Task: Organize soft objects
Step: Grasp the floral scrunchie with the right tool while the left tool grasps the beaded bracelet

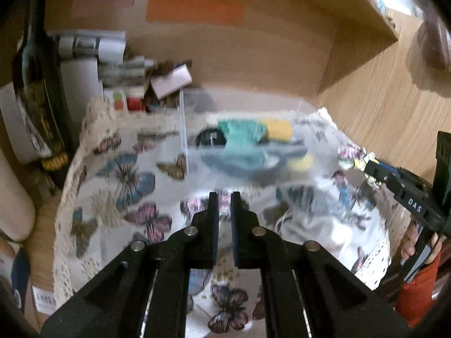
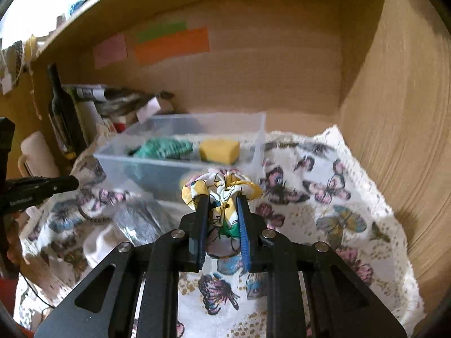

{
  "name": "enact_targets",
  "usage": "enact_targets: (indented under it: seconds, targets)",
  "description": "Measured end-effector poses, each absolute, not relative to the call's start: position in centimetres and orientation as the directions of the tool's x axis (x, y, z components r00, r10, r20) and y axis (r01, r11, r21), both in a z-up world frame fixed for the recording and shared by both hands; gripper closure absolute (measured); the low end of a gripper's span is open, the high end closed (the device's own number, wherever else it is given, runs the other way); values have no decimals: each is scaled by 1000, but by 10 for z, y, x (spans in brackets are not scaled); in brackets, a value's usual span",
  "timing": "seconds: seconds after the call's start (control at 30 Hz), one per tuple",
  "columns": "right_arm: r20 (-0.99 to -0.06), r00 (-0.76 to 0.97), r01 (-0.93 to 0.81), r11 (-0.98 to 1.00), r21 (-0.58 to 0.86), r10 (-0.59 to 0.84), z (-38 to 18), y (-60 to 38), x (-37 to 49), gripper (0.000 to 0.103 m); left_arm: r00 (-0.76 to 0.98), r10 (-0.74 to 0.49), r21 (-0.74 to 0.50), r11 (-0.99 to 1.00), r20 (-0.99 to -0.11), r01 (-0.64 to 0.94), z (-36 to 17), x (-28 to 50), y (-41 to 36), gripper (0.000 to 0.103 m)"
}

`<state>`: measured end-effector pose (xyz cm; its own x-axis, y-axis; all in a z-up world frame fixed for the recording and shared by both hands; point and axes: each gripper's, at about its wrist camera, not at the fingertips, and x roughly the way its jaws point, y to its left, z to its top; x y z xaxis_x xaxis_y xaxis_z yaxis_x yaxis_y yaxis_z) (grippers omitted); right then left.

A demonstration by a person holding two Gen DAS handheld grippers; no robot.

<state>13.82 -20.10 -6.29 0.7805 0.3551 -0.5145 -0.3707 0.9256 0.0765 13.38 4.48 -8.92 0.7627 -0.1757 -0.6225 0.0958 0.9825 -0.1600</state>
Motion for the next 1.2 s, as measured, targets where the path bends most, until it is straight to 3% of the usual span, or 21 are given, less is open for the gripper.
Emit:
enact_targets:
  seconds: [0.2,0.33,0.53,0.77,0.87,0.93,1.2]
  targets:
    - [-464,803,-384,920,80,375,-46,-199,140,85,820,-172,-143,984,-546,111,-58,138,45,96]
    - [-446,806,-400,913,77,390,-40,-194,143,85,820,-154,-132,987,-551,96,-53,144,53,95]
    - [-445,798,-419,905,74,406,-39,-191,148,85,740,-101,-109,993,-665,37,-86,152,71,71]
    - [-456,787,-430,899,79,416,-42,-187,152,85,612,-129,-132,990,-781,41,-128,160,79,70]
    - [-460,785,-431,899,76,415,-43,-186,152,85,567,-174,-170,984,-805,61,-143,166,78,73]
    - [-461,786,-431,899,70,413,-43,-186,151,85,554,-182,-172,983,-812,71,-148,168,76,89]
    - [-452,793,-424,903,73,409,-39,-190,153,85,625,-169,-151,985,-762,83,-127,158,75,97]
